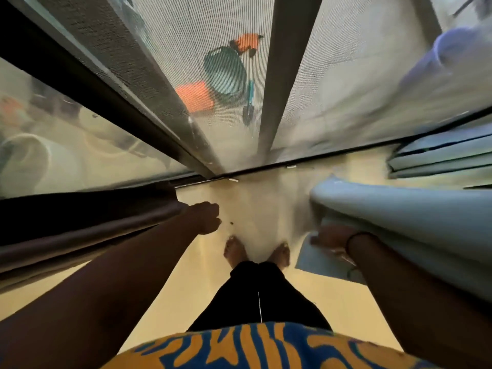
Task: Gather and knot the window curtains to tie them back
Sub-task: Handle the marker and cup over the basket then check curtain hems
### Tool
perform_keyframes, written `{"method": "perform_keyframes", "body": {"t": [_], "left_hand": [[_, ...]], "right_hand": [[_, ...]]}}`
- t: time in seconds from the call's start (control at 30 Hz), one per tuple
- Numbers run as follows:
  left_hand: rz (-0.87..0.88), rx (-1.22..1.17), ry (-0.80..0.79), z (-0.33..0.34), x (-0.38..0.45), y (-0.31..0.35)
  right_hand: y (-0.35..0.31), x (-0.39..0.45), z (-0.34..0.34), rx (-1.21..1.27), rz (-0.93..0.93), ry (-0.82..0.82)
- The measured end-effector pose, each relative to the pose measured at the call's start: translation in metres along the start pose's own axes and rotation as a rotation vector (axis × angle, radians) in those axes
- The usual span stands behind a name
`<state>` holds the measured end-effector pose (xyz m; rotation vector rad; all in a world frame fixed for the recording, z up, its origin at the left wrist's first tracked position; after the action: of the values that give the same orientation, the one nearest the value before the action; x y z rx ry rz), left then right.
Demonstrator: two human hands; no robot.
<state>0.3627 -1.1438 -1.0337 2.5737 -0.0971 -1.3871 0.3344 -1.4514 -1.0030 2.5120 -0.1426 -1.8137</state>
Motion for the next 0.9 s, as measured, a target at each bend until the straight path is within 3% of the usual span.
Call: {"method": "perform_keyframes", "body": {"t": [0.1,0.17,0.33,0.57,0.77,0.9], "left_hand": [[-0.011,-0.008,-0.001,0.016,0.026,-0.008],[-0.016,-0.038,-0.001,0.029,0.050,-0.016],[-0.047,-0.116,0.013,0.069,0.129,-0.038],[-0.116,-0.320,0.070,0.125,0.252,-0.045],[-0.197,-0.580,0.119,0.149,0.329,-0.041],[-0.208,-0.551,0.157,0.158,0.366,-0.054]], "right_hand": [[-0.023,0.044,-0.019,0.185,-0.085,0.236],[-0.038,0.077,-0.039,0.124,-0.111,0.371],[-0.043,0.179,-0.042,-0.135,-0.003,0.452],[-0.011,0.295,-0.007,-0.442,0.278,0.303],[0.001,0.370,0.018,-0.398,0.256,0.058],[0.000,0.404,0.013,-0.276,0.252,0.224]]}}
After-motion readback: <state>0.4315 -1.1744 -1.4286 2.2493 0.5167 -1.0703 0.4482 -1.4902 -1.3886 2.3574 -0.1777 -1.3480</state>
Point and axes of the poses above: each hand's wrist, its own x-axis towards the middle knuckle, its own z-axis out of the palm, y = z × x, the point moved 4 cm from there along x, towards the middle knuckle, and after that the axes turned 11 degrees about -x, right-handed, at the moved point
